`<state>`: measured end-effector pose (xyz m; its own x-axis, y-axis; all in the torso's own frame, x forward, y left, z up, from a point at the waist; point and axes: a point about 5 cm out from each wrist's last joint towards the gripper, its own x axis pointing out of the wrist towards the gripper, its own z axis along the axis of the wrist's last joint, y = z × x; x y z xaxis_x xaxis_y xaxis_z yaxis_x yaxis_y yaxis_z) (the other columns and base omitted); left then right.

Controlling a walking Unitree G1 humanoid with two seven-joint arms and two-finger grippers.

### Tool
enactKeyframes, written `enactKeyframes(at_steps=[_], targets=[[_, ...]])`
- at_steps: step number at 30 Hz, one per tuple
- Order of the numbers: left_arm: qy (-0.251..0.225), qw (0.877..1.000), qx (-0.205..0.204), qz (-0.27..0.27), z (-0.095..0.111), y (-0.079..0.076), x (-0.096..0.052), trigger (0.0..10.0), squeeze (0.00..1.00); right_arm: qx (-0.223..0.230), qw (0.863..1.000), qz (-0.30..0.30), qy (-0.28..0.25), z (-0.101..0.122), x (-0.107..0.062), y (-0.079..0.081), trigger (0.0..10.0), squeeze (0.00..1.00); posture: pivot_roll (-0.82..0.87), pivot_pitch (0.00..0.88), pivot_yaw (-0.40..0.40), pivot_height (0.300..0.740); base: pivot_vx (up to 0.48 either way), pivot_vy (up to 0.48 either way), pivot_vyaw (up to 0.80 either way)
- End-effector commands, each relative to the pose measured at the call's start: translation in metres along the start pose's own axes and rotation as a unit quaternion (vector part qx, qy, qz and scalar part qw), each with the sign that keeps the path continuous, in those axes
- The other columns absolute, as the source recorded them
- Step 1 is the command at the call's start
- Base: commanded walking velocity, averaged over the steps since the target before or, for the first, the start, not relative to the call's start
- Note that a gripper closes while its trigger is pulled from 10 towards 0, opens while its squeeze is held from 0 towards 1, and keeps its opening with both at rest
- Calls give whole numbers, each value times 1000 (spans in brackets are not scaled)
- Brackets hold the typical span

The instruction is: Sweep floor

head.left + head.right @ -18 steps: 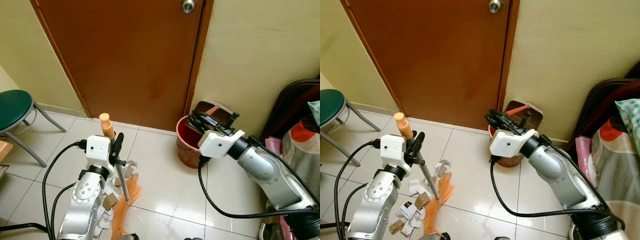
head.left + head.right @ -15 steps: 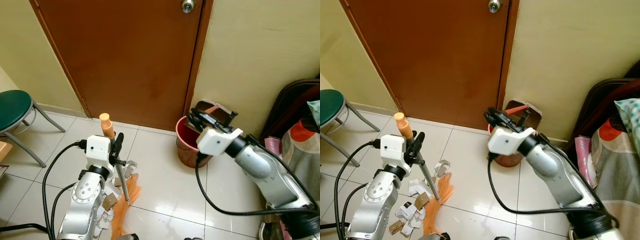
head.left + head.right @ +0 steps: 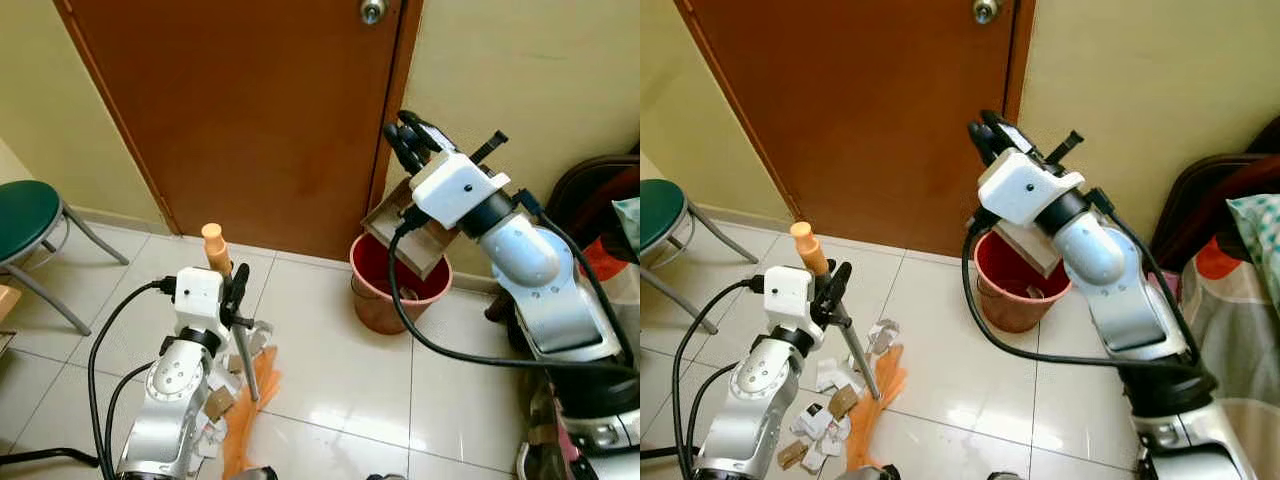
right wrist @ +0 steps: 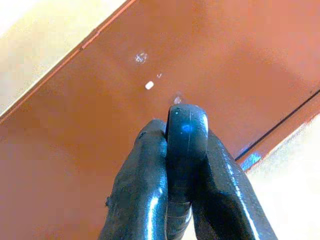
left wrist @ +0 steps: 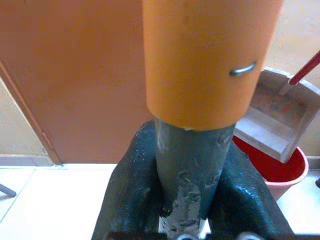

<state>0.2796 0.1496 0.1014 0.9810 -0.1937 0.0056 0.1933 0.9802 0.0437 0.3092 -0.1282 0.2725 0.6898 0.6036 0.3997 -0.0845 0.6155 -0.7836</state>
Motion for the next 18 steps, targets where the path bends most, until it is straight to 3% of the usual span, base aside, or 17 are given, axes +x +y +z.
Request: enactKeyframes(at_steps=[1, 5, 8, 15, 16, 18], targets=[[-5, 1000, -5, -3, 0, -1, 1, 10000, 0, -48, 994, -52, -83, 35, 10, -32, 10000, 0, 18, 130, 32, 740, 0, 0, 0], [-8, 1000, -7, -4, 1, -2, 3, 10000, 0, -37, 991, -74, -108, 46, 18, -41, 10000, 0, 19, 121, 30, 740, 0, 0, 0], [-11, 1000, -7, -4, 2, -2, 5, 10000, 0, -4, 989, -93, -119, 52, 23, -44, 10000, 0, 21, 115, 29, 740, 0, 0, 0], [-14, 1000, -6, -2, 3, -1, 6, 10000, 0, 49, 984, -106, -132, 58, 30, -37, 10000, 0, 29, 104, 27, 740, 0, 0, 0], [-15, 1000, -6, -2, 3, -1, 6, 10000, 0, 91, 979, -123, -131, 59, 33, -35, 10000, 0, 32, 100, 27, 740, 0, 0, 0], [-15, 1000, -5, -1, 2, -1, 6, 10000, 0, 125, 974, -138, -129, 58, 35, -35, 10000, 0, 32, 100, 27, 740, 0, 0, 0]])
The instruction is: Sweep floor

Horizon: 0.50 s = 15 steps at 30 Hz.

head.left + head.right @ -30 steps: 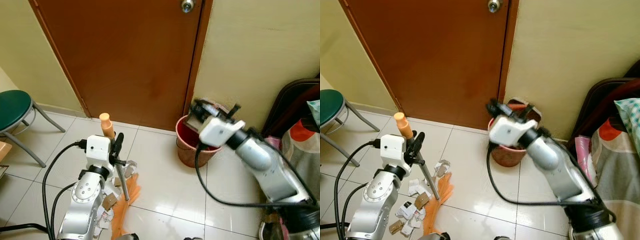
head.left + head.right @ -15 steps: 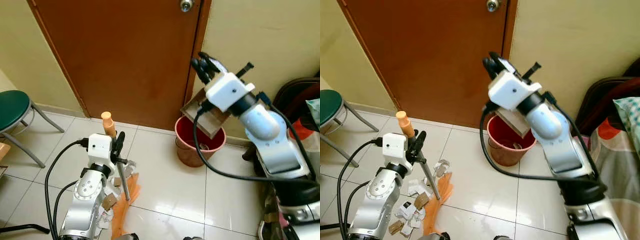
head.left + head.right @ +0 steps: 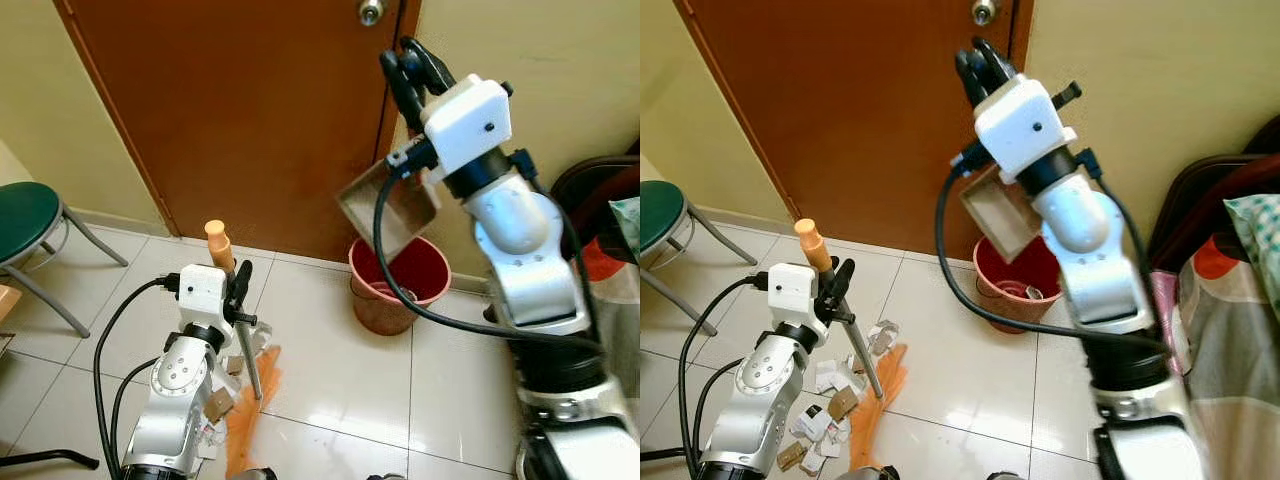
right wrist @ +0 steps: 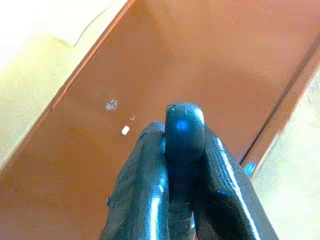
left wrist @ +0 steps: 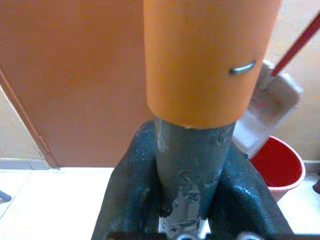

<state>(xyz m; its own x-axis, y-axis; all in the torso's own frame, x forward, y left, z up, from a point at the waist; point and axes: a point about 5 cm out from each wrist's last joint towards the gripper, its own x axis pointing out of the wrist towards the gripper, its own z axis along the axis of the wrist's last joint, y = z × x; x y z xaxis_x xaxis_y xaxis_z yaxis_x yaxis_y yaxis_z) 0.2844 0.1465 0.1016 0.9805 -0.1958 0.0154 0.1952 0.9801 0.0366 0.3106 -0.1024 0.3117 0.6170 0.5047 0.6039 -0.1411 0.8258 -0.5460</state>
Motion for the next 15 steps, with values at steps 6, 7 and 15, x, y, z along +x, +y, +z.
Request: enactKeyframes(at_steps=[6, 7, 15], targets=[[-9, 1000, 2, 3, 2, 4, -3, 10000, 0, 81, 994, -66, -41, 22, 11, -6, 10000, 0, 52, 108, 24, 740, 0, 0, 0], [-8, 1000, 2, 3, 1, 5, -4, 10000, 0, 86, 993, -68, -35, 19, 10, -4, 10000, 0, 52, 108, 24, 740, 0, 0, 0], [21, 1000, 14, 5, -8, 15, -21, 10000, 0, 172, 973, -125, 88, -27, -26, 20, 10000, 0, 68, 132, 30, 740, 0, 0, 0]])
